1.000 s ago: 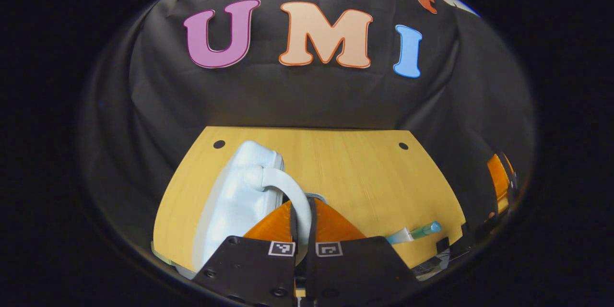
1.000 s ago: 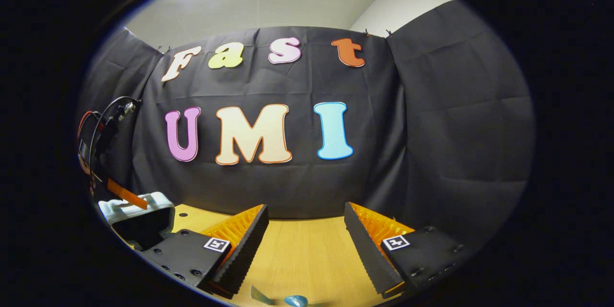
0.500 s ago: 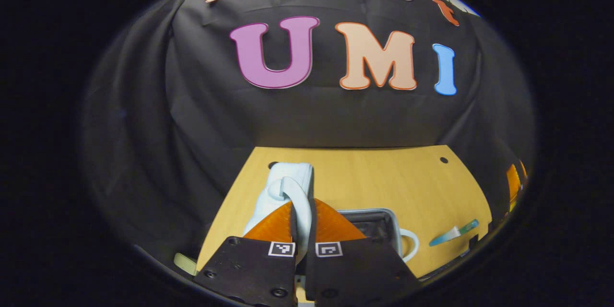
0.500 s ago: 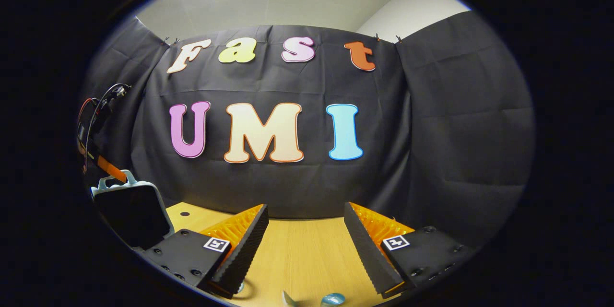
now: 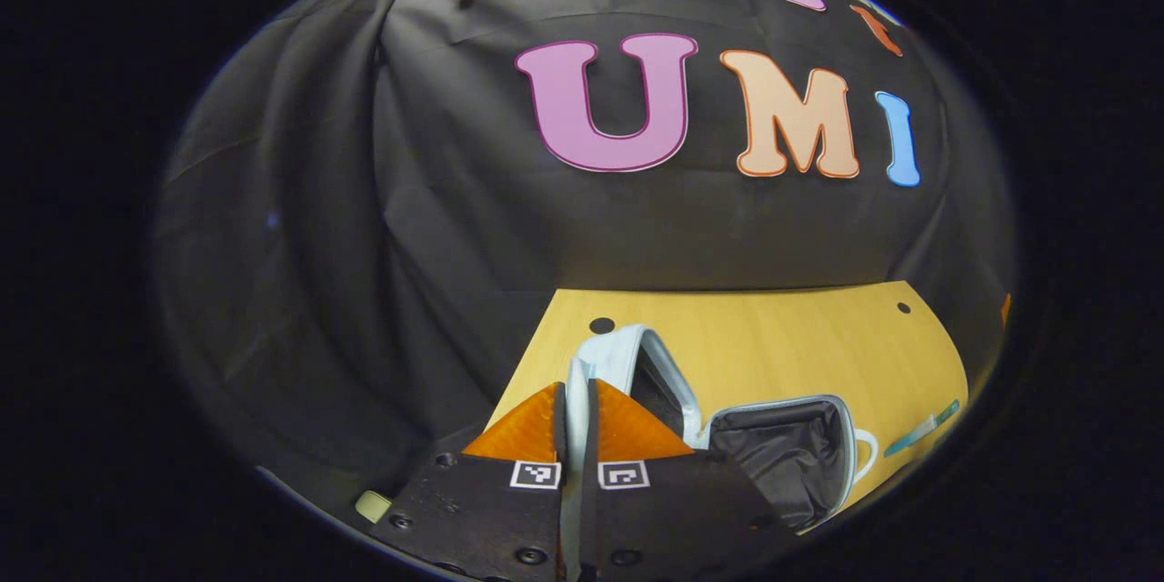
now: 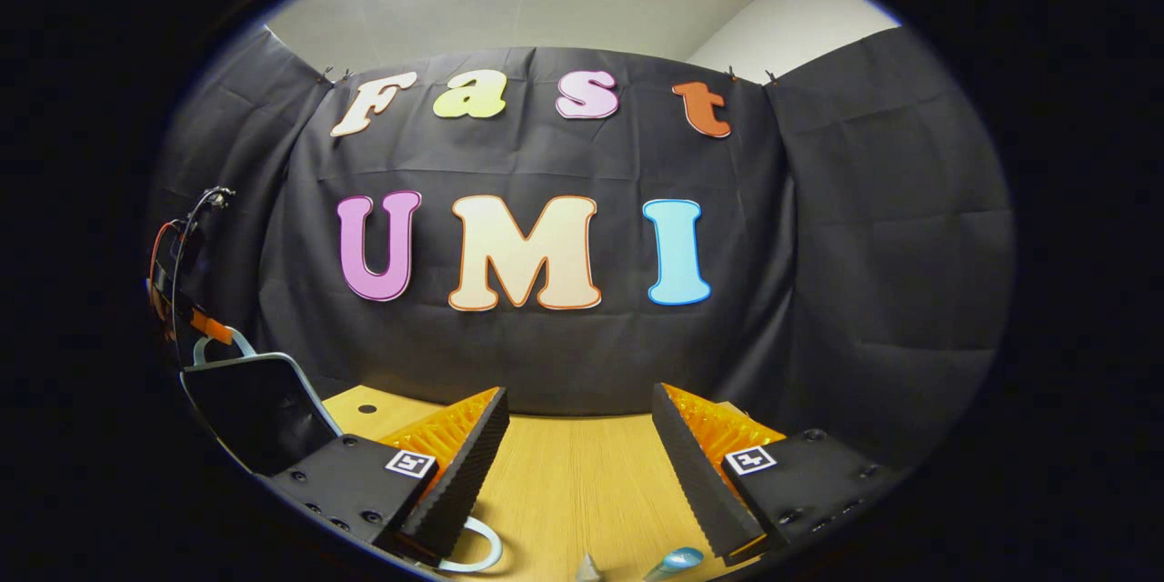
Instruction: First open the suitcase, pack the skin care products into it, and then close the suitcase.
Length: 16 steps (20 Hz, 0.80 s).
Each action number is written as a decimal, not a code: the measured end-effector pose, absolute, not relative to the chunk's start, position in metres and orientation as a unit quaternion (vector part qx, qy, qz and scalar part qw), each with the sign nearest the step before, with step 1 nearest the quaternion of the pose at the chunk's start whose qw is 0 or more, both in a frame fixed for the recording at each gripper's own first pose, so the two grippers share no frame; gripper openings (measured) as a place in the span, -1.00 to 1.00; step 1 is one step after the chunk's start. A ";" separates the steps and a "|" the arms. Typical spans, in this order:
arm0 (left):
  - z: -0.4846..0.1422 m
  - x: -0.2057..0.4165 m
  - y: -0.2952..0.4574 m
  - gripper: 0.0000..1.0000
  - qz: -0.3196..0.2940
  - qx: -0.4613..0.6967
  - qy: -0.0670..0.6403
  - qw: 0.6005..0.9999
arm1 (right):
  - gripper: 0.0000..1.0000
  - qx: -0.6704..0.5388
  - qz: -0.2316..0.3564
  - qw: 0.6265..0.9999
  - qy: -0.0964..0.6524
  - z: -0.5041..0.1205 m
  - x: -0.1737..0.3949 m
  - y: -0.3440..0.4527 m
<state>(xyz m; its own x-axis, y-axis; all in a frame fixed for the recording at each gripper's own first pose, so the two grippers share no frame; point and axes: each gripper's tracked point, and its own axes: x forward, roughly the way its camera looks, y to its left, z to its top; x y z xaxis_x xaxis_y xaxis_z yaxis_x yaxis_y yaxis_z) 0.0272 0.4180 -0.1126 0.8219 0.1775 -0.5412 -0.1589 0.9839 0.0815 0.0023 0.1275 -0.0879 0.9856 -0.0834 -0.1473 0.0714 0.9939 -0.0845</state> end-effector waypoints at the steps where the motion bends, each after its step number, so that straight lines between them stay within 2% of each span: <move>1: -0.118 0.028 0.426 -0.99 0.093 0.012 0.287 0.953 | 0.99 -0.042 -0.038 0.995 0.077 -0.089 0.003 0.130; 16: -0.217 0.016 0.506 -1.00 0.159 -0.049 0.352 0.921 | 0.99 -0.052 -0.039 0.992 0.106 -0.107 0.005 0.141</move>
<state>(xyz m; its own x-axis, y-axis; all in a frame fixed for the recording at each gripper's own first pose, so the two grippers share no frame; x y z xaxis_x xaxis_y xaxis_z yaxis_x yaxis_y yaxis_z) 0.0160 0.5062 -0.2169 0.7011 0.2586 -0.6646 -0.3278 0.9445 0.0217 0.0046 0.1412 -0.1073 0.9744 -0.0890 -0.2063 0.0669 0.9915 -0.1117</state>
